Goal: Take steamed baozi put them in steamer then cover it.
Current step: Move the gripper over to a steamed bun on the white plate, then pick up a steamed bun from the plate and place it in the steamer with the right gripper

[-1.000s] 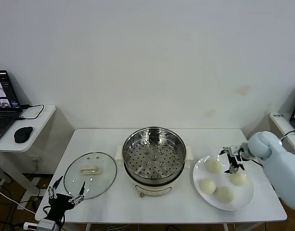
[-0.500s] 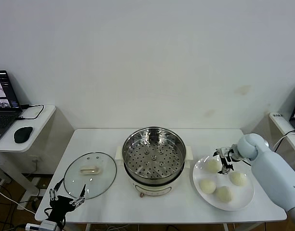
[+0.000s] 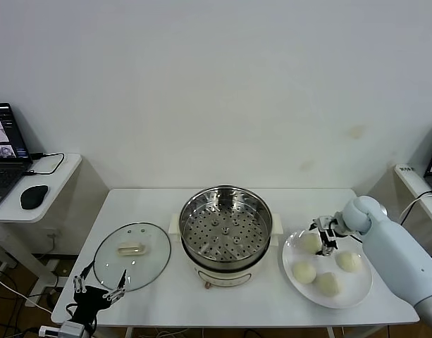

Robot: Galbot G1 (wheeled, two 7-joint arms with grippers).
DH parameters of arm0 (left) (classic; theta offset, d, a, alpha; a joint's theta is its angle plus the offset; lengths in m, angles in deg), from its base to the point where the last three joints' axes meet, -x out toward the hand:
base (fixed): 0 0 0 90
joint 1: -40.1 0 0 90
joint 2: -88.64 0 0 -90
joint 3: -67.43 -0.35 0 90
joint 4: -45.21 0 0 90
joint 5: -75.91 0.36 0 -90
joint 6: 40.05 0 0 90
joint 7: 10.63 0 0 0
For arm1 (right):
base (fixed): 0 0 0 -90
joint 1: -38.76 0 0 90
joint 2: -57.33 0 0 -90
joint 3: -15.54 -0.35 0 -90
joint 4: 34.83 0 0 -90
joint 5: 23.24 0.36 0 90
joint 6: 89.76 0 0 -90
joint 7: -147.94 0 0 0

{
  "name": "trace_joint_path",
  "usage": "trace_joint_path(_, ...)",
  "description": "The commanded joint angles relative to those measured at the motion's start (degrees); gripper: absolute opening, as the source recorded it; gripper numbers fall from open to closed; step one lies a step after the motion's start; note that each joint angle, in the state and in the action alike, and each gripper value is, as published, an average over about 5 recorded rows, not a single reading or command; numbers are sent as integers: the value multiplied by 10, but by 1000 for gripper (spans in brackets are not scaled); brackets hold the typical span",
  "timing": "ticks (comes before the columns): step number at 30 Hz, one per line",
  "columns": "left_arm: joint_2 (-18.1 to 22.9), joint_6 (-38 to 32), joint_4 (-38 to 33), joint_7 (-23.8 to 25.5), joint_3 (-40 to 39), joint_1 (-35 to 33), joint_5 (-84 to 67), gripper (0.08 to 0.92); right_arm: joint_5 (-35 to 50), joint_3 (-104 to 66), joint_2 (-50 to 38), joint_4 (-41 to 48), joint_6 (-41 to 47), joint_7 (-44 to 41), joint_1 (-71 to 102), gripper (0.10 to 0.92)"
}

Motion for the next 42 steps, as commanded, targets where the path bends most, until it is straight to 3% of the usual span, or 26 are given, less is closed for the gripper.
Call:
trace_joint_path(1, 0, 1, 1, 0, -2, 1, 1, 823, 1, 2, 1, 4, 2, 1, -1, 680)
trace_joint_path(9, 2, 1, -1, -1, -6, 1, 3, 823, 42, 1, -17, -14, 11, -14, -9, 646)
trace_joint_path(18, 8, 1, -7, -3, -7, 4, 3, 823, 183, 97, -67, -56, 38, -62, -159, 653)
trace_joint_path(29, 14, 22, -23, -15, 1, 6, 15, 823, 349, 299, 72, 67, 16, -110, -458, 653)
trace_joint_path(36, 13, 26, -26, -21, 9, 9, 12, 823, 346, 321, 222, 207, -126, -166, -535, 653)
trace_joint_path(42, 13, 28, -29, -20, 11, 7, 13, 823, 299, 350, 292, 245, -291, -198, -533, 653)
